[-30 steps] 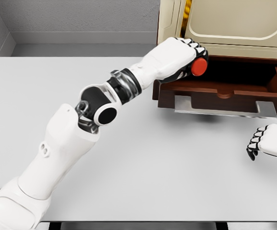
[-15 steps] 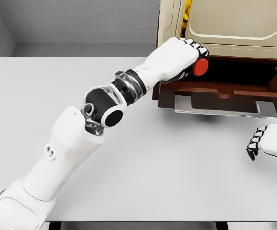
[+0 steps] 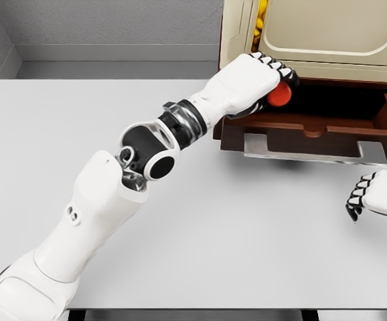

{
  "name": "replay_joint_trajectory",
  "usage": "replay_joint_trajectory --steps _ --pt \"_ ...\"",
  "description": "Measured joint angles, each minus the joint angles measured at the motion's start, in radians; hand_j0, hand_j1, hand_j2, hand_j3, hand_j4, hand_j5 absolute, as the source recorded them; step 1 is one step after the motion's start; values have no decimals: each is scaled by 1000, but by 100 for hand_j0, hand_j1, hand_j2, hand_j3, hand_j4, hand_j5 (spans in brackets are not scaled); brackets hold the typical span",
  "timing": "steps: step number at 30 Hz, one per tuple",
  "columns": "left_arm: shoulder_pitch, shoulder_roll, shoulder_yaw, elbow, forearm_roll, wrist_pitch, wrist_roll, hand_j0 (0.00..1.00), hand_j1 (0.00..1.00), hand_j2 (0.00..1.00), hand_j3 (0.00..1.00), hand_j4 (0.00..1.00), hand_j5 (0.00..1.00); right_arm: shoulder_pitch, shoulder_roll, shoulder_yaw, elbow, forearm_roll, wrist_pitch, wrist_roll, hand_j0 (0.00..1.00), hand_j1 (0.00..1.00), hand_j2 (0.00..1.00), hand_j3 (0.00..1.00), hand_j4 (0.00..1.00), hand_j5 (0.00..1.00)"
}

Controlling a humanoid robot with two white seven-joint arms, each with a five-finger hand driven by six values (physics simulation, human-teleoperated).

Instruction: Put the switch into the drawer with left arm, and close the drawer with right arm

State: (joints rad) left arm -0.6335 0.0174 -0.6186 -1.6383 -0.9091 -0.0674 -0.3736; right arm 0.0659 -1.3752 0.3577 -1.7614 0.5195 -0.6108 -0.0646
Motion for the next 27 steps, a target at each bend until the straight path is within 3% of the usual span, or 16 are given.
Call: replay_joint_trajectory --steps 4,13,16,18,20,24,27 --pt "0 -6 -2 -1 -15 0 0 74 74 74 74 74 74 -1 1 -9 0 5 0 0 30 30 30 30 30 30" --pt "6 -9 -3 -8 -29 0 0 76 76 76 76 76 76 -1 2 -11 1 12 0 0 30 30 30 30 30 30" --pt "18 -6 -2 -30 -28 -3 0 85 85 85 85 85 85 -1 5 -15 1 28 1 -1 30 30 30 30 30 30" --pt "32 1 1 -63 -22 -8 1 97 97 97 97 97 97 -1 9 -21 1 49 1 -1 30 30 30 30 30 30" --pt "52 23 5 -106 -13 -13 1 100 100 100 100 100 100 -3 14 -30 1 85 3 -1 30 30 30 30 30 30" --pt "55 86 40 -149 57 -107 3 100 100 100 100 100 100 -3 25 -46 0 143 5 -2 29 29 29 29 29 29" --pt "95 174 98 -158 185 -274 3 100 100 100 100 100 100 -4 33 -51 3 162 6 -4 29 29 29 29 29 29"
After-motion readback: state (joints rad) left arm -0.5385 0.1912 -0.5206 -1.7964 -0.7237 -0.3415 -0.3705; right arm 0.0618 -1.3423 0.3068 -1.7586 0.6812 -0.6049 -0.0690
